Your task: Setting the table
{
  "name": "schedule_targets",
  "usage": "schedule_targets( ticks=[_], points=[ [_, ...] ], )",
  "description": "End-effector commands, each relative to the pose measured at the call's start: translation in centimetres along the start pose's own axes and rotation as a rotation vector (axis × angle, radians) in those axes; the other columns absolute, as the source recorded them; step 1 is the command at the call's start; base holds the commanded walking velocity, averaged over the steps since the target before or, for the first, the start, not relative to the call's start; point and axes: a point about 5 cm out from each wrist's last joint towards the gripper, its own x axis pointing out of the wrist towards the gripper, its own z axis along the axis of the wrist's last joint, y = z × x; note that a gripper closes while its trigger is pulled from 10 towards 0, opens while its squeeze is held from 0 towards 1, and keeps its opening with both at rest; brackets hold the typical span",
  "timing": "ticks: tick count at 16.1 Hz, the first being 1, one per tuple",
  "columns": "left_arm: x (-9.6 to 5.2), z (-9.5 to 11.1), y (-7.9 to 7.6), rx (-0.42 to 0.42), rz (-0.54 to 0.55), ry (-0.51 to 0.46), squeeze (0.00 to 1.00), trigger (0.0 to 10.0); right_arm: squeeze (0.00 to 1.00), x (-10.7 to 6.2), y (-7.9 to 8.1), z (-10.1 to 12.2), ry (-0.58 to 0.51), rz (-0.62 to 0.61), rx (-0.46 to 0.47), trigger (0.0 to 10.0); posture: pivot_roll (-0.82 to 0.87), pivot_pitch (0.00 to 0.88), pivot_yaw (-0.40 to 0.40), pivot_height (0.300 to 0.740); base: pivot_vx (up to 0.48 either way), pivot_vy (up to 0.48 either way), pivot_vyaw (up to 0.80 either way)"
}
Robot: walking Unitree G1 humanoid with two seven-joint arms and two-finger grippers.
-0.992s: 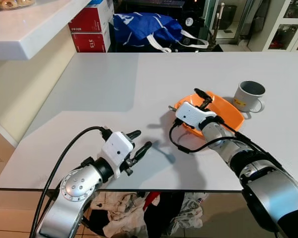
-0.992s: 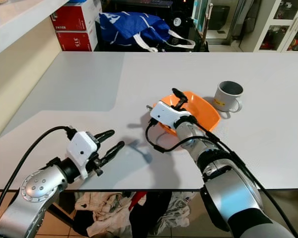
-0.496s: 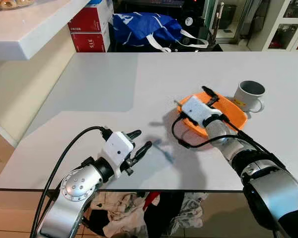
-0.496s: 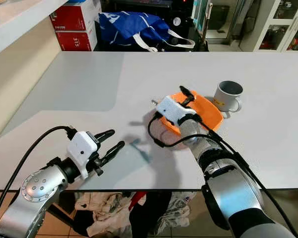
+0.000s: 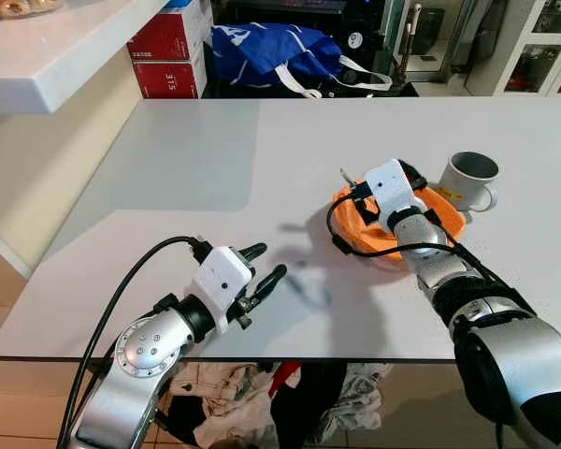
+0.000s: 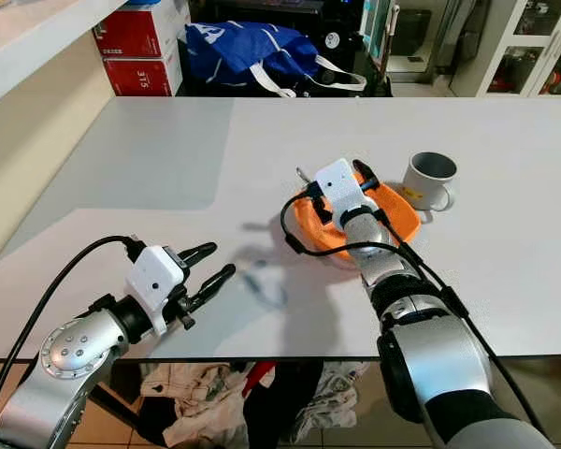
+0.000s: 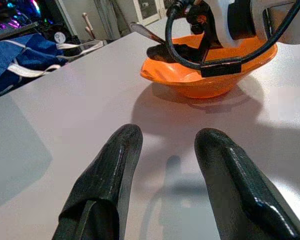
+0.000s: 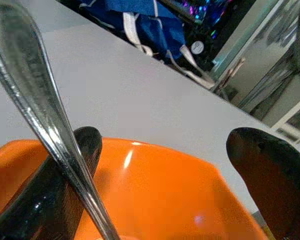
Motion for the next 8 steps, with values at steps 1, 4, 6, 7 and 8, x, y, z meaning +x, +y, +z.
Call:
schedule_targets(
  ticks=[1,4,6,7,8],
  points=[
    [0.14,-0.05,0.08,0.013,-0.001,0.006,0.00,10.0,0.00,0.18,-0.09,0.25,0.008,0.002,0.052,10.0,0.17,0.000,0.033,0.740,0.000,0.000,0.00],
    [0.11,-0.07,0.09,0.013,0.001,0.007,0.00,10.0,0.00,0.16,-0.26,-0.05,0.033,0.000,0.159,10.0,0.17,0.000,0.034,0.740,0.000,0.000,0.00],
    [0.10,-0.08,0.12,0.014,0.002,0.008,0.00,10.0,0.00,0.15,-0.14,-0.22,0.049,0.019,0.198,10.0,0.17,0.000,0.033,0.740,0.000,0.000,0.00],
    [0.09,-0.09,0.11,0.014,0.001,0.009,0.00,10.0,0.00,0.11,0.11,-0.33,0.056,0.027,0.216,10.0,0.17,0.000,0.032,0.740,0.000,0.000,0.00],
    [0.10,-0.10,0.14,0.016,0.003,0.009,0.00,10.0,0.00,0.10,0.27,-0.37,0.060,0.033,0.234,10.0,0.17,0.000,0.033,0.740,0.000,0.000,0.00]
  ],
)
